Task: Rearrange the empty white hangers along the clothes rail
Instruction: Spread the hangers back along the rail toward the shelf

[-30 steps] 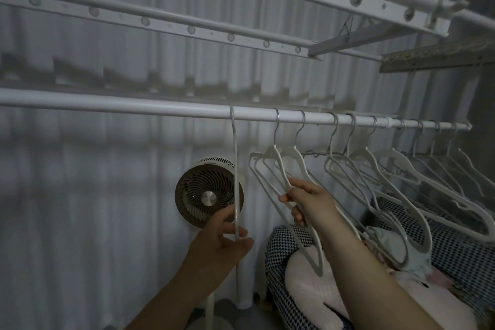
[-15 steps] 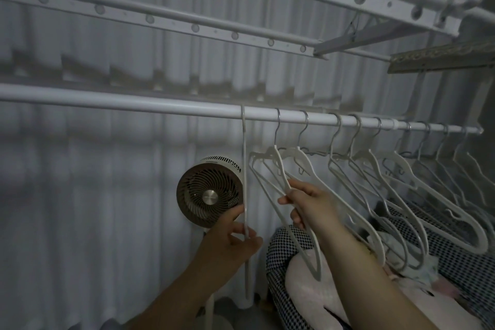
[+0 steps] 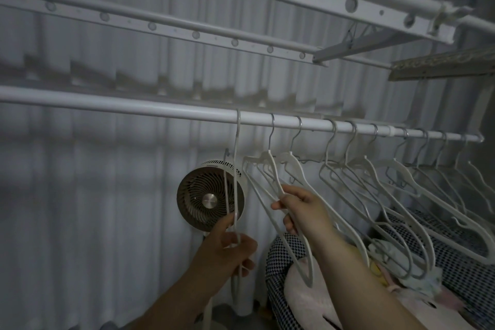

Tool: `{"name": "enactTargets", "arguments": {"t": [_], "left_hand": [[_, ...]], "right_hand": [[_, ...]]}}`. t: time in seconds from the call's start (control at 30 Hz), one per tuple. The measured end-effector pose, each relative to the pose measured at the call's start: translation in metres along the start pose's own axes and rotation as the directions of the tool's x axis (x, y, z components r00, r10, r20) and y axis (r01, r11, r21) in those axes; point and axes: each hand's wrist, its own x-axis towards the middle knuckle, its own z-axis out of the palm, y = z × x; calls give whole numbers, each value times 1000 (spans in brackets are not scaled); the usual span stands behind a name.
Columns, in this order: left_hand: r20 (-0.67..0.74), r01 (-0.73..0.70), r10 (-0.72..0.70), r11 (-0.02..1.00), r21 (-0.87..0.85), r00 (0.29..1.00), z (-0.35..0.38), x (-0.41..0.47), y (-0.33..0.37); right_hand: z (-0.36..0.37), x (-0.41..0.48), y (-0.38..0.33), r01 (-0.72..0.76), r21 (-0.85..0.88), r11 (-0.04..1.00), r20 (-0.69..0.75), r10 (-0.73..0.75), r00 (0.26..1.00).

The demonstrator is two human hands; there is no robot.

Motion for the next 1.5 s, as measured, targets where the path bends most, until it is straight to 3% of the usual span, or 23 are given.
{"name": "enactTargets", "arguments": {"t": [0.2,0.33,0.43,0.6,0.7,0.93,1.03,1.1,1.23,1.3,1.4,1.5], "left_hand": [[-91,-65,74,993,95,993,-3,-3,-1],[-218,-127,150,985,116,964,-26,-13,3],[-262,-207,273,945,253,926,-59,-27,6],[-326,-289,459,843,454,826,-137,-62,24],[-432,-286,501,834,471,749,-200,-86,32],[-642,-187,555,814,550,528,-354,-154,43],[-704,-194,529,842,503,473,-400,-174,42],[-708,-238,494,868,436,504,-419,-178,39],[-629,-209,381,920,332,678,-429,-166,25],[-579,-188,343,931,312,740,-427,-159,24],[-539,-183,332,932,311,774,-430,-152,24],[-554,-143,361,906,397,750,-435,-148,23]], "right_hand": [[-2,-1,-1,29,-98,995,-8,-30,1000],[-4,-5,-5,188,-415,890,-108,-253,961],[7,-14,-16,296,-508,809,-145,-419,896],[64,-35,-40,485,-419,768,-126,-578,806],[123,-48,-49,535,-290,793,-91,-580,810],[303,-73,-40,468,-87,879,199,-445,873],[375,-82,-33,391,-15,920,299,-369,880],[416,-88,-33,319,21,947,348,-306,886],[473,-96,-42,93,112,989,442,-133,887],[489,-96,-46,67,106,992,454,-108,884],[498,-93,-50,74,77,994,474,-102,875],[499,-87,-57,113,-5,994,543,-93,835]]}}
